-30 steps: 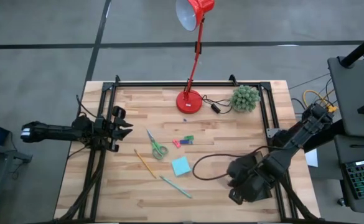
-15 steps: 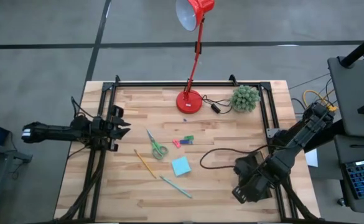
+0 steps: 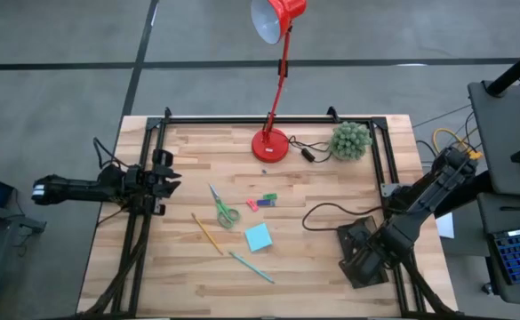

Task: Pick and place office supplies into organizer
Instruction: Put the pink sticky note into the black desk organizer

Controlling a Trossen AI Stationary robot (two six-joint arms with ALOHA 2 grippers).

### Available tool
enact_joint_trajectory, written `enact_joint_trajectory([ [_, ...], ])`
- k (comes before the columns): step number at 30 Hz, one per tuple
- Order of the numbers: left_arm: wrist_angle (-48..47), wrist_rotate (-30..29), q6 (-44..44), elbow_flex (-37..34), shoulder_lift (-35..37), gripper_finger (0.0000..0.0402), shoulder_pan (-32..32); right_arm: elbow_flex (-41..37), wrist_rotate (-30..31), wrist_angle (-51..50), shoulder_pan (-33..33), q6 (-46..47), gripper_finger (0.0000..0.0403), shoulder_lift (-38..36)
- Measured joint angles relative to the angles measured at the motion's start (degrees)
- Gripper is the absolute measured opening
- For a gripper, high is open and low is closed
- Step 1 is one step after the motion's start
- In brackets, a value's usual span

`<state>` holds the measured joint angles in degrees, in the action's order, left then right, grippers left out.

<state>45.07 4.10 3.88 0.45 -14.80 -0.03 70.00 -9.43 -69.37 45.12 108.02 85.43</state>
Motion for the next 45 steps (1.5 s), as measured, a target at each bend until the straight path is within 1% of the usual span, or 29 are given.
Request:
enact_joint_trajectory([
  [7, -0.03, 0.0, 0.0, 0.0, 0.02, 0.0066, 0.0, 0.0, -0.22, -2.1, 0.81, 0.54, 0.0013, 2.01],
  [12, -0.01, 0.0, -0.02, 0.0, 0.0, 0.0066, 0.01, 0.07, -3.04, -4.72, 1.66, 1.87, 0.0013, 3.59],
  [22, -0.03, 0.0, -0.09, 0.0, -0.02, 0.0066, 0.0, 0.02, -4.68, -6.82, 2.27, 3.0, 0.0013, 6.26],
  [26, -0.04, 0.0, -0.11, 0.0, -0.03, 0.0066, 0.01, -0.07, -5.32, -6.9, 2.25, 3.07, 0.0013, 6.34],
  [34, -0.04, 0.01, -0.13, 0.0, -0.03, 0.0066, 0.01, -0.03, -10.54, -5.93, 2.25, 3.14, 0.0013, 6.21],
  [45, -0.06, 0.01, -0.17, 0.0, -0.03, 0.0066, 0.01, 2.29, -10.86, -10.94, 2.47, 5.56, 0.0013, 6.23],
])
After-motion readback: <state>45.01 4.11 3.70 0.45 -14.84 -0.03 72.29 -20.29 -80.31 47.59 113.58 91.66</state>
